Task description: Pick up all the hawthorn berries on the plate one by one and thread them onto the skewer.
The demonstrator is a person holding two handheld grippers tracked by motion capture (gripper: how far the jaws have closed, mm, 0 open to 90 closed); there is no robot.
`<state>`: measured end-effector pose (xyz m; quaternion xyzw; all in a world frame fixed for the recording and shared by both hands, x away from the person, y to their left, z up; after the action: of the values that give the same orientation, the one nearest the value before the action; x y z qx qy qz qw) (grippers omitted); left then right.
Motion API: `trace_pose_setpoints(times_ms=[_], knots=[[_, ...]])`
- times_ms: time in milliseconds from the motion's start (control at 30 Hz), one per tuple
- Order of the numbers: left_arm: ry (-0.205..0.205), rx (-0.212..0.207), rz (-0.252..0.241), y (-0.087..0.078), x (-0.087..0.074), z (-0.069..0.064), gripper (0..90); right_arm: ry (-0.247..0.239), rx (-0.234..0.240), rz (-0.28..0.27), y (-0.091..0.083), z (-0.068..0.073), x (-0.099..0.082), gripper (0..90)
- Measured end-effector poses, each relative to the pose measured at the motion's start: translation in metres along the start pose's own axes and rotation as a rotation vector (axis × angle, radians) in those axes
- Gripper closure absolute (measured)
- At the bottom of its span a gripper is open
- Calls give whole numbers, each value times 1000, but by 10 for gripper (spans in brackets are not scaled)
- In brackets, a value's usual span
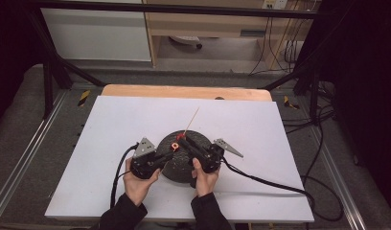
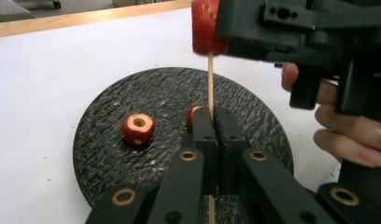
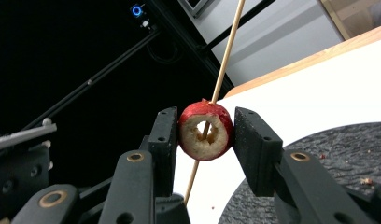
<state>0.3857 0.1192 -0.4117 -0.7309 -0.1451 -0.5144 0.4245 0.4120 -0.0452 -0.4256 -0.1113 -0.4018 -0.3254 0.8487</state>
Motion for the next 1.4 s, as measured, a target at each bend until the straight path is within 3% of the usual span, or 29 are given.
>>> trace_pose_setpoints(times_ms=[667, 900, 1100, 1400], knots=[[2, -8, -1, 3, 0, 1, 884, -10, -3, 47, -2, 1, -11, 605], [0, 2, 8, -5, -5, 9, 884, -68, -16, 71, -8, 2, -4, 480], [9, 13, 41, -14, -17, 19, 884, -136, -62, 170, -16, -6, 2, 316], [25, 25, 91, -33, -36, 34, 884, -225, -103, 378, -22, -20, 6, 125]])
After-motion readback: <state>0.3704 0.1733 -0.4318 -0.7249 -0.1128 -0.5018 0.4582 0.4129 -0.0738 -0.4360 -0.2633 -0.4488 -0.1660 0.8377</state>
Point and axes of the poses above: each handheld gripper's, and its own axes: y roughly forward along the jaws, x roughly out of its top, z roughly to its left, the point moved 4 cm from there along y, roughly forward along the jaws, and after that the axes turned 5 degrees about x, right-handed, at the moved point
